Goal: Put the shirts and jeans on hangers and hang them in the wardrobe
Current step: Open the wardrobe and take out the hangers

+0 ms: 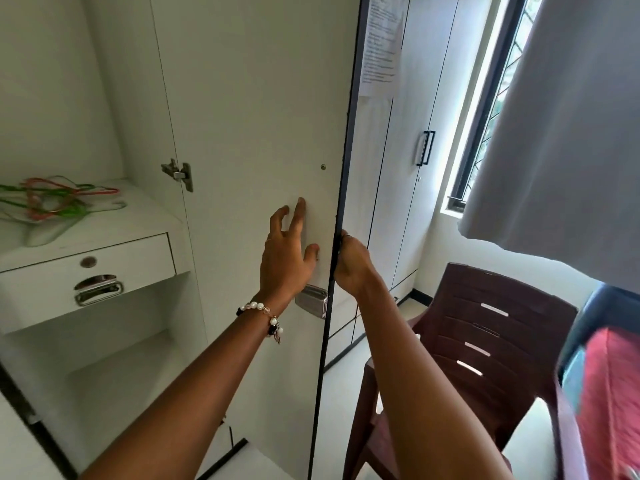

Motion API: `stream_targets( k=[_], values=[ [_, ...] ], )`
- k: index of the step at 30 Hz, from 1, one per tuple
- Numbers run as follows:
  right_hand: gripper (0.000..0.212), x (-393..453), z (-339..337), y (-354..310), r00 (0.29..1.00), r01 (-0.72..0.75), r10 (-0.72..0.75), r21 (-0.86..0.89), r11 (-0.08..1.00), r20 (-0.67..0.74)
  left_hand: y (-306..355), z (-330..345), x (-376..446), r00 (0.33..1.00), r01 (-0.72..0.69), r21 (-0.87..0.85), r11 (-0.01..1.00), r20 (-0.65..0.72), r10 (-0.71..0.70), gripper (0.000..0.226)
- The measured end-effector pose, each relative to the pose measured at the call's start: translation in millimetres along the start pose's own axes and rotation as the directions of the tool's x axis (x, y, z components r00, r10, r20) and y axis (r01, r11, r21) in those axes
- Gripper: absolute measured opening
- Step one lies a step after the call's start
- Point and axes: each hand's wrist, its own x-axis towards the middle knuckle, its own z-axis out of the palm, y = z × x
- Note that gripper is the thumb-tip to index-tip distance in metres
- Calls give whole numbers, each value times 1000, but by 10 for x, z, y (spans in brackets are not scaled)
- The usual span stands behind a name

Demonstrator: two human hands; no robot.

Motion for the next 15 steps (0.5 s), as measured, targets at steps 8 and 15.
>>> stream_targets(
  k=[8,15],
  values=[
    [21,-308,518,310,582,227,-550,-529,817,-599,-304,-490,-67,992,61,-238,969,119,-33,34],
    [31,-499,1792,807,668,611,-741,-518,598,-68,-1102,-1600,-317,951,309,-391,867,107,-290,17]
  ],
)
